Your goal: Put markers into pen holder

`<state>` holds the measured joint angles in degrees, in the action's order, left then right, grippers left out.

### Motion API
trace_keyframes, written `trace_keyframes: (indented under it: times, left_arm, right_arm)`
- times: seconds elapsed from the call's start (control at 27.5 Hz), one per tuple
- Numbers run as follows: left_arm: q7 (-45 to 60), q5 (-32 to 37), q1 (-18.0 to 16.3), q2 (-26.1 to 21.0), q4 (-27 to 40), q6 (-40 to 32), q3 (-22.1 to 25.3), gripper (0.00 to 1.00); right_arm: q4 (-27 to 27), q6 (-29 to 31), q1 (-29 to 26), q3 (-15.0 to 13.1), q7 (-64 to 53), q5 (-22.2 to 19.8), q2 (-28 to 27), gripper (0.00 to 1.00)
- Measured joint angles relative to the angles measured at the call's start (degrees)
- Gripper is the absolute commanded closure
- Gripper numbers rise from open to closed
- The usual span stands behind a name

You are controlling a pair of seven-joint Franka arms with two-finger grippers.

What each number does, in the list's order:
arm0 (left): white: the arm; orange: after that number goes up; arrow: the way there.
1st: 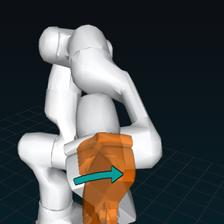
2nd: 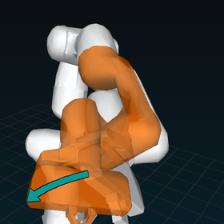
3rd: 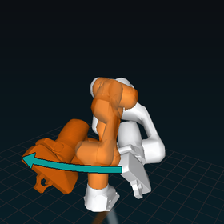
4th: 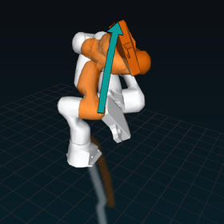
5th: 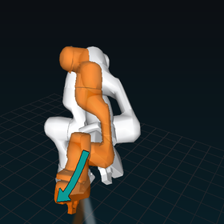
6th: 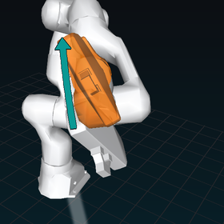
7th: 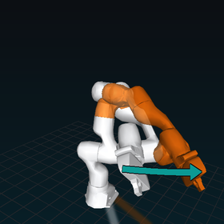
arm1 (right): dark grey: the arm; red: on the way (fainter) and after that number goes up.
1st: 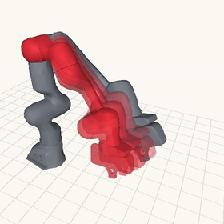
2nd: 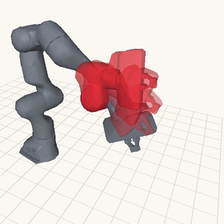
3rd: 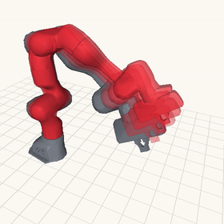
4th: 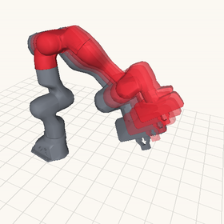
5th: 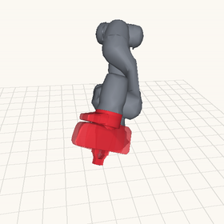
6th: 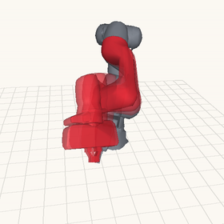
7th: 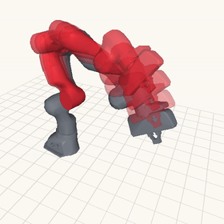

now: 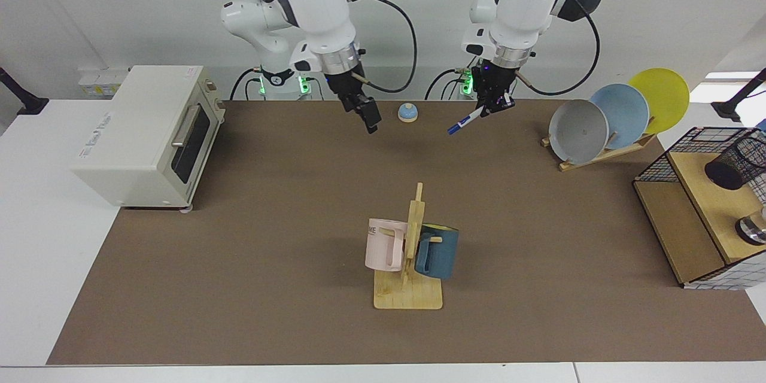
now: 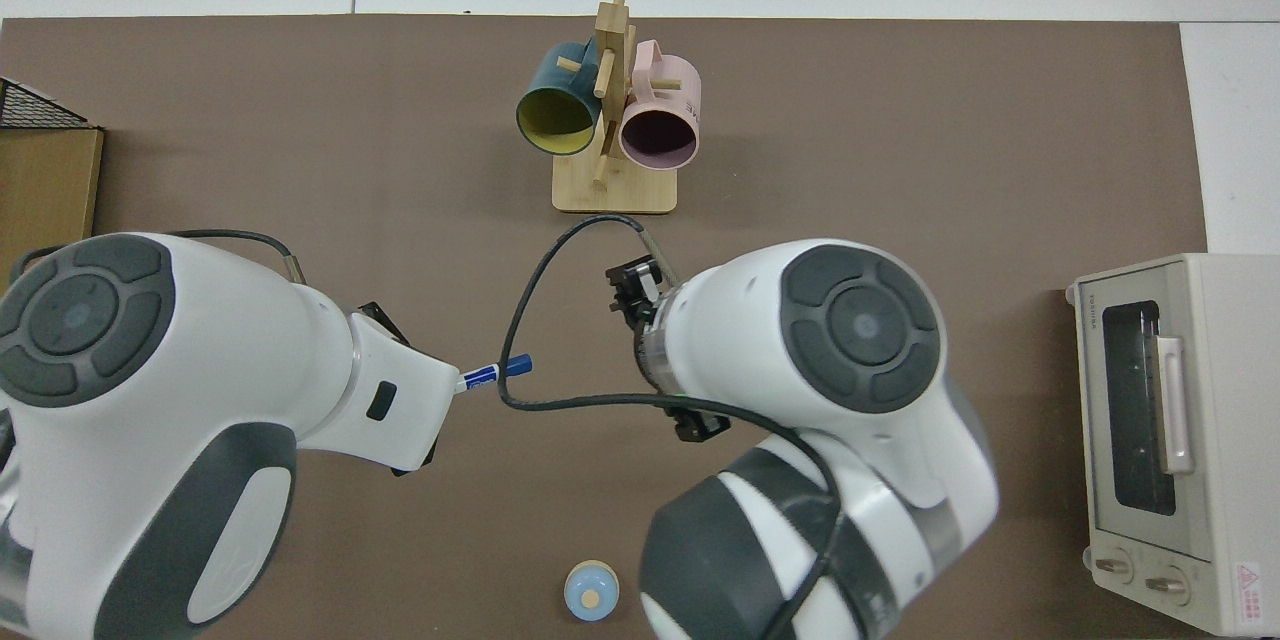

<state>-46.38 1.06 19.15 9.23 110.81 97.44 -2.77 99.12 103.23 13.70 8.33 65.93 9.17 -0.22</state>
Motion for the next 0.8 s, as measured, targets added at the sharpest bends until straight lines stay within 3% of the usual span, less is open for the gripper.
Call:
trace_keyframes:
  times: [0.4, 0.8]
  left_arm:
    - [-3.4, 14.3, -2.9, 0.5, -0.8, -1.9, 2.2, 1.00]
    - [-10.9, 29.4, -7.9, 1.4, -8.7, -5.1, 2.4, 1.00]
  right_arm:
    - [0.0, -5.8, -5.2, -0.3, -27.3, -5.2, 2.3, 0.00]
    - [-2.8, -8.7, -8.7, -0.4, -44.2, -9.3, 2.3, 0.00]
